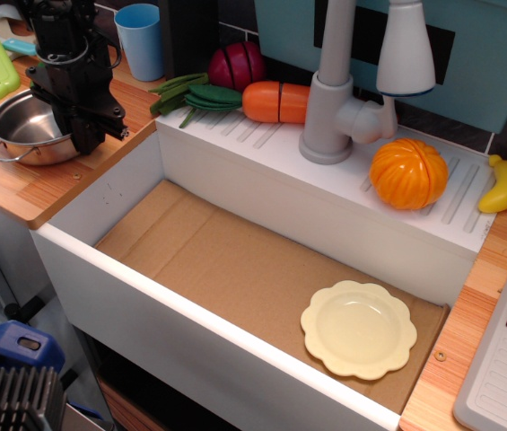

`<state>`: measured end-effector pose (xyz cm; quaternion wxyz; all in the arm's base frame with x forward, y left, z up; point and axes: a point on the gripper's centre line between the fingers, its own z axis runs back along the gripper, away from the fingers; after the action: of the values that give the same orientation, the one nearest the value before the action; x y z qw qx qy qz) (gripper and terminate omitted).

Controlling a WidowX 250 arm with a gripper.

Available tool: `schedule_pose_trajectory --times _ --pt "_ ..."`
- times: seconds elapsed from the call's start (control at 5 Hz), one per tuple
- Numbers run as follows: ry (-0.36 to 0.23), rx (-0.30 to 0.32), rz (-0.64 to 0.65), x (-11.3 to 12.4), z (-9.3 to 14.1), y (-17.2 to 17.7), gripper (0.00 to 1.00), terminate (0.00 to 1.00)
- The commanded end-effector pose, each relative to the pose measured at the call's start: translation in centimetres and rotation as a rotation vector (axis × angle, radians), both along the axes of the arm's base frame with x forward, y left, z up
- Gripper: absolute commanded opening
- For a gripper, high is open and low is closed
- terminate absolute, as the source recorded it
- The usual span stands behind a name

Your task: Put pot or pan in sink

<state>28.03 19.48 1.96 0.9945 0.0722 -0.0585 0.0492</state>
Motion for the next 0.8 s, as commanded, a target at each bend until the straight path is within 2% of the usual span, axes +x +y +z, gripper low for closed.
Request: schedule_pose_trajectory --times 0.0,0.2,0.4,0.6 --pt "-0.059 0.016 0.106 1.4 2.9 -3.6 0.0 0.0" --pt "-0.077 0.02 0.164 1.5 2.9 -6.5 0.0 0.0" --pt "-0.135 0.035 0.223 1.2 1.8 -9.3 0.0 0.0" --pt "-0.173 0.002 0.268 1.2 0.2 -11.1 0.0 0.0"
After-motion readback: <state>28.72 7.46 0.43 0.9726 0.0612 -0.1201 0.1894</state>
